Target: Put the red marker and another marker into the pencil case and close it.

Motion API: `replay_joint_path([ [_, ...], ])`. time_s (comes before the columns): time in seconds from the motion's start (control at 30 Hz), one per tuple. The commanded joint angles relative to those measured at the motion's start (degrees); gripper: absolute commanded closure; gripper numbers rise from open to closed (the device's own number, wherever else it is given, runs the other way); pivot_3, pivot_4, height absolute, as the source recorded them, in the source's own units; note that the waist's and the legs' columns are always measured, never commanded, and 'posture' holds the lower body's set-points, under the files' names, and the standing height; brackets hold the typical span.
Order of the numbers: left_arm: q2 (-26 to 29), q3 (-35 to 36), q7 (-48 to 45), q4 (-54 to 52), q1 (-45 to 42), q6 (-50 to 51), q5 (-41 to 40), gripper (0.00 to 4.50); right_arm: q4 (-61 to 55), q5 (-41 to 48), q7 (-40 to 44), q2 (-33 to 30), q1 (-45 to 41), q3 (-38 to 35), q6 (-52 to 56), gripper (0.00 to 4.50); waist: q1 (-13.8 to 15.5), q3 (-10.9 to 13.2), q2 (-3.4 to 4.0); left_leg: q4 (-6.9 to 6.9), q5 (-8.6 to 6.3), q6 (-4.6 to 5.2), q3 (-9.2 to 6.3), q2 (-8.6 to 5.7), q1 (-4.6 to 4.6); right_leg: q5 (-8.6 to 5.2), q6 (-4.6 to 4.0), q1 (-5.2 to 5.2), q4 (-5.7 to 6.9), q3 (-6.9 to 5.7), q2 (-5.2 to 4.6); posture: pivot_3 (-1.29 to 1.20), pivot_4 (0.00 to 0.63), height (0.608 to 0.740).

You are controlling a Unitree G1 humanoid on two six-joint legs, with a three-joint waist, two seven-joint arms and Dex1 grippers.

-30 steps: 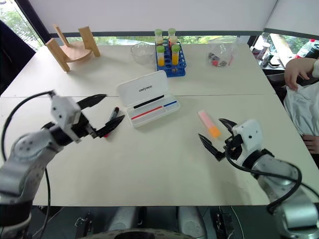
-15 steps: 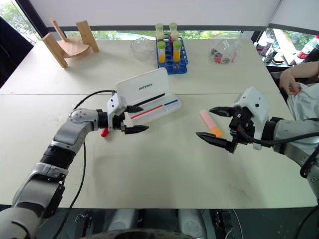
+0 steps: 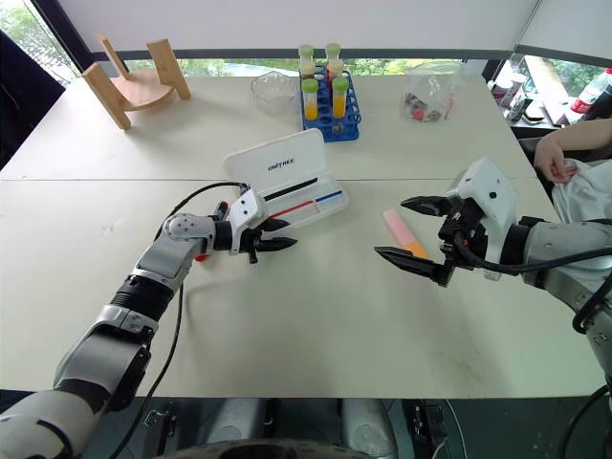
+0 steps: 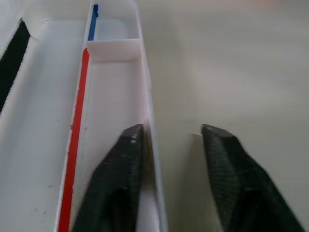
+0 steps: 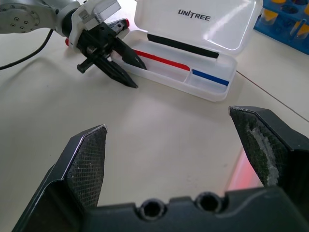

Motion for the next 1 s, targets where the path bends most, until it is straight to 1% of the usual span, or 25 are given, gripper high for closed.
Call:
replay_joint_path([
  [0.03,1.6,-1.1,-4.2,-3.9,1.9,0.6,-0.2,4.41,-0.5,2.0,1.9,-1.2,-0.2,-2.3,0.3,0.0,0.0,0.0,0.01,0.0,0.0,0.0,0.0,0.0,0.0,0.0,0.0,0.0,0.0,0.0,0.0,0.0,0.15,0.74],
  [0.23,5.4,-1.5,-11.3,-10.8,5.8,-0.4,-1.8,4.41,-0.4,2.5,6.2,-3.8,2.8,-3.9,0.2,0.0,-0.1,0.0,0.02,-0.01,0.0,0.0,0.0,0.01,0.01,0.0,-0.01,0.0,0.0,0.01,0.01,0.0,0.15,0.74],
  [0.4,7.9,-2.0,-15.9,-14.2,8.7,-2.3,-2.8,4.41,0.2,2.0,7.7,-4.2,3.7,-4.1,-0.7,0.0,-0.1,0.0,0.02,0.08,0.0,0.0,0.02,0.01,0.01,0.0,-0.01,-0.01,0.13,0.02,0.01,0.0,0.15,0.74],
  [0.67,8.4,-2.2,-17.1,-14.3,10.2,-5.0,-2.0,4.41,1.2,1.0,8.1,-3.8,3.1,-3.2,-2.0,0.0,-0.1,0.0,0.02,0.46,0.0,0.0,0.01,0.02,0.01,0.0,-0.01,0.04,0.41,0.02,0.02,0.0,0.15,0.74],
  [0.87,8.6,-2.3,-17.1,-14.2,10.7,-6.0,-1.5,4.41,1.5,0.2,8.5,-3.8,3.3,-2.9,-2.9,0.0,-0.1,0.0,0.02,0.49,0.0,0.01,-0.01,0.03,0.01,0.0,-0.01,0.03,0.46,0.02,0.05,0.0,0.15,0.74],
  [0.93,9.0,-2.1,-17.9,-13.9,11.1,-8.3,-1.5,4.41,1.7,-0.2,8.6,-3.8,2.8,-2.2,-3.3,0.0,-0.1,0.0,0.02,0.49,0.0,0.01,-0.01,0.03,0.01,0.0,0.0,0.03,0.46,0.02,0.05,0.0,0.15,0.74],
  [0.97,9.2,-2.1,-18.2,-13.8,11.2,-9.4,-1.5,3.91,1.8,-0.3,8.6,-3.7,2.6,-2.0,-3.5,0.0,-0.1,0.0,0.02,0.49,0.0,0.01,-0.01,0.03,0.01,0.0,0.0,0.03,0.46,0.02,0.05,0.0,0.15,0.74],
  [1.0,9.3,-2.0,-18.1,-13.9,11.4,-9.3,-1.5,3.62,1.8,-0.5,8.6,-3.7,2.5,-1.7,-3.7,0.0,-0.1,0.0,0.02,0.49,0.0,0.01,-0.01,0.03,0.01,0.0,0.0,0.03,0.46,0.02,0.05,0.0,0.15,0.74],
])
